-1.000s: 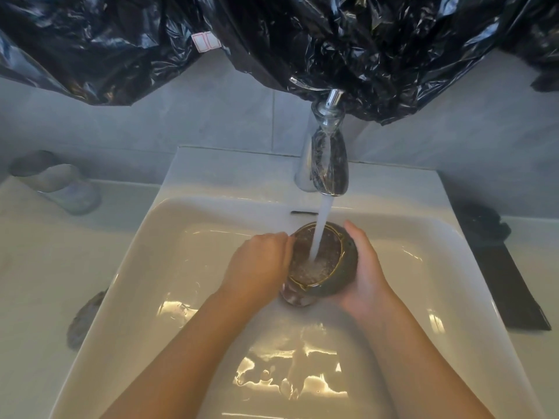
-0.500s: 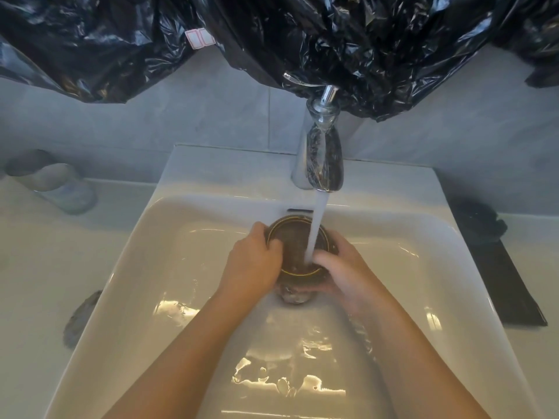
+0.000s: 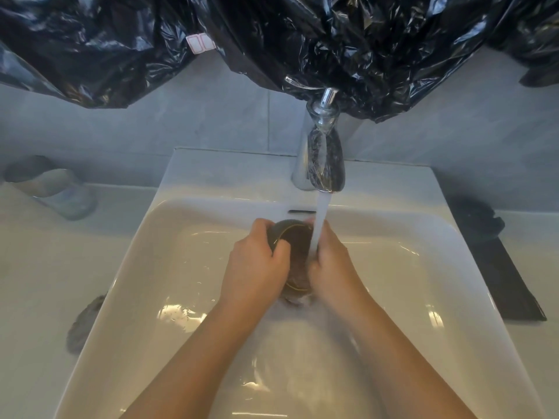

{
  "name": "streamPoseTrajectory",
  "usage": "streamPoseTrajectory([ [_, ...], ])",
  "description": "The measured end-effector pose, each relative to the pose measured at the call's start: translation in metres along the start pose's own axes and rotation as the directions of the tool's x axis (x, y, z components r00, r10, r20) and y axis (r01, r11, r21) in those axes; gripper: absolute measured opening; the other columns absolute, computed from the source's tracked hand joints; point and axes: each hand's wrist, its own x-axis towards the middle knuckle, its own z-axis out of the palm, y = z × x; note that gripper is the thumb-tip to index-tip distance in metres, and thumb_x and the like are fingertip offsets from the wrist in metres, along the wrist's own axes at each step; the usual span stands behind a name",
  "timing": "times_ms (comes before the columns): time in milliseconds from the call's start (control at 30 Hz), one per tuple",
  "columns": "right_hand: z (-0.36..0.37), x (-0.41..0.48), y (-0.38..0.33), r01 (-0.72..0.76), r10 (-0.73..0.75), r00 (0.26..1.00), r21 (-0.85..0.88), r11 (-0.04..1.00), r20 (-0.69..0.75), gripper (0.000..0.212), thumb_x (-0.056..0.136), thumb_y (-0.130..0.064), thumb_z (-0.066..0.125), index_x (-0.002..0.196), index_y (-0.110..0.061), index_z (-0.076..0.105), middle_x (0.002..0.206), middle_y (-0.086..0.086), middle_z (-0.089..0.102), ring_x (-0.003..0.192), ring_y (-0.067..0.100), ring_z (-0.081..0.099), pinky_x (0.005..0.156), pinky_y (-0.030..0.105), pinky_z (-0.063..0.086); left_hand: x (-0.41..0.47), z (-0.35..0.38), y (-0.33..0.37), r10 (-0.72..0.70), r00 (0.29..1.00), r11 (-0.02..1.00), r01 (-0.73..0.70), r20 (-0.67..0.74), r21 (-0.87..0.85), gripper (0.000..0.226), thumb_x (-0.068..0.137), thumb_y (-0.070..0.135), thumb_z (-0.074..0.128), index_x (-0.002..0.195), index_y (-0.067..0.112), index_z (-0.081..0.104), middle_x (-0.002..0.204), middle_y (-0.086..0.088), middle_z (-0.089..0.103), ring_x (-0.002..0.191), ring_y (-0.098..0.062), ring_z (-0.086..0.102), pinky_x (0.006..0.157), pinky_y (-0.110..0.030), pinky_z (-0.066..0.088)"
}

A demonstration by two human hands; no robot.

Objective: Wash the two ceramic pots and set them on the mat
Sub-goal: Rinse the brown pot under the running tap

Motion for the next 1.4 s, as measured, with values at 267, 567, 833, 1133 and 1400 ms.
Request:
streamPoseTrajectory([
  [267,-0.012,0.003,0.006,-0.004,-0.018,0.999,-0.441,0.898,-0.046,0.020,0.094,-0.026,0.057,0.083,-0.012,0.066,0.073,0.012,0.068,0.067,0.034,0.055,0.056,0.035,0.039,0.001,-0.005,-0.002,-0.054,0.978,0.995,0.069,0.203,-0.069,0.027,0.072,0.039,0.048,0.093,0.027,0.061,0.080,0.003,0.065,0.077,-0.016,0.061,0.068,-0.033,0.053],
  [567,-0.012,-0.002,-0.005,-0.114,0.102,0.991,-0.149,0.982,-0.085,0.012,0.101,-0.019,0.044,0.108,-0.016,0.053,0.085,0.005,0.065,0.075,0.027,0.060,0.065,0.035,0.050,0.006,-0.005,-0.006,-0.111,0.910,0.900,0.263,0.399,-0.348,0.046,0.070,0.028,0.063,0.115,0.028,0.053,0.097,0.003,0.068,0.088,-0.014,0.068,0.085,-0.041,0.057],
  [833,-0.016,-0.002,0.000,-0.062,0.059,0.998,-0.211,0.975,-0.021,0.015,0.092,-0.017,0.058,0.099,-0.020,0.072,0.082,0.000,0.070,0.075,0.023,0.063,0.064,0.031,0.051,0.006,0.002,-0.007,-0.111,0.938,0.955,0.192,0.328,-0.225,0.012,0.086,0.030,0.054,0.096,0.029,0.061,0.089,0.004,0.067,0.086,-0.014,0.064,0.083,-0.038,0.054],
  [1133,-0.024,0.001,0.003,-0.155,0.122,0.988,-0.476,0.866,-0.098,0.034,0.094,-0.026,0.056,0.062,-0.016,0.048,0.059,0.002,0.050,0.059,0.028,0.048,0.044,0.027,0.027,0.004,0.008,-0.009,-0.229,0.807,0.746,0.504,0.544,-0.434,0.018,0.089,0.026,0.061,0.107,0.024,0.059,0.110,-0.009,0.067,0.097,-0.025,0.068,0.072,-0.041,0.061],
  [1400,-0.015,0.002,0.004,-0.347,0.311,0.923,0.140,0.927,0.226,0.056,0.076,-0.018,0.082,0.122,-0.023,0.051,0.111,-0.002,0.067,0.100,0.015,0.066,0.077,0.027,0.057,0.006,0.010,-0.010,-0.231,0.916,0.799,0.372,0.329,-0.473,0.029,0.071,0.034,0.050,0.097,0.030,0.063,0.096,0.001,0.070,0.094,-0.021,0.068,0.085,-0.054,0.055],
])
